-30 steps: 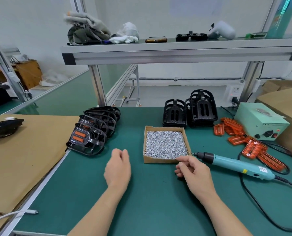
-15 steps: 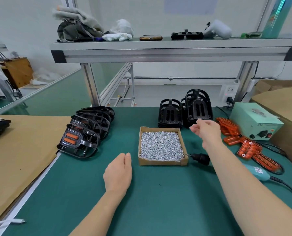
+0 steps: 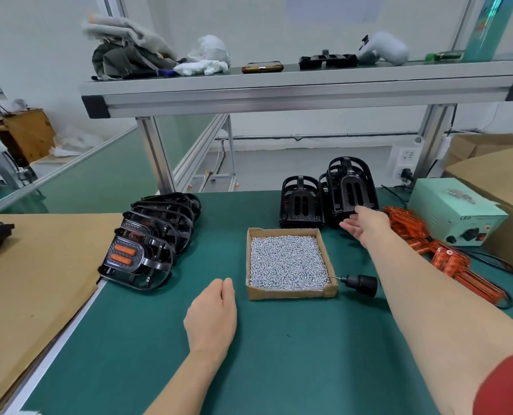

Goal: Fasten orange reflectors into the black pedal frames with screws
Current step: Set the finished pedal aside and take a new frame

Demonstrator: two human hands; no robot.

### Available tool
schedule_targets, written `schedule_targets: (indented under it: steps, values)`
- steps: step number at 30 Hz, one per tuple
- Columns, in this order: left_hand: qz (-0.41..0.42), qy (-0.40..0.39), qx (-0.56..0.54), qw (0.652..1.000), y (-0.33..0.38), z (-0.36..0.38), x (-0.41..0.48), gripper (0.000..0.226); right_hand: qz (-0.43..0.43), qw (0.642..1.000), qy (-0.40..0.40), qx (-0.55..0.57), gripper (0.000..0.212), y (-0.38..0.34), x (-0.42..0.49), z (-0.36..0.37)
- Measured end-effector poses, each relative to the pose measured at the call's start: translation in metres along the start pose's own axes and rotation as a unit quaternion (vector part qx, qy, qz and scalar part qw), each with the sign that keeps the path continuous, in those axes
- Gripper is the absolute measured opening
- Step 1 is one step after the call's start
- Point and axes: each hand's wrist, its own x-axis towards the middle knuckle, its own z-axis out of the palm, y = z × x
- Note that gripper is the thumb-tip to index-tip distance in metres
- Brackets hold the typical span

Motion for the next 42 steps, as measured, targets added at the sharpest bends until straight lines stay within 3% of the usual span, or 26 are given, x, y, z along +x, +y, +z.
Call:
schedule_targets:
  steps: [7,15,21,29,37,42]
  values:
    - [-0.006,-0.004,-0.011,1.0,0.0,0.0,0.001,0.043,0.02,0.999,-0.007,0.032,0.021,0.004,-0.003,0.0]
    - [-0.008,-0.011,-0.024,1.0,0.001,0.0,-0.002,0.043,0.023,0.992,0.036,0.115,0.03,0.004,0.006,-0.002]
    - [-0.012,-0.006,-0.033,0.999,0.0,0.0,-0.001,0.044,0.019,0.99,0.053,0.133,0.011,-0.003,0.004,0.0]
    - [-0.006,-0.006,-0.035,0.999,0.0,0.0,0.001,0.044,-0.024,0.988,0.069,0.135,0.011,-0.004,-0.006,0.0]
    - [-0.008,-0.002,-0.036,0.999,-0.004,0.0,0.001,0.043,-0.012,0.982,0.068,0.175,0.014,-0.002,-0.02,-0.008]
    - [-0.008,0.0,-0.039,0.999,-0.003,0.0,0.002,0.043,-0.04,0.987,0.069,0.143,0.013,0.001,-0.028,-0.017]
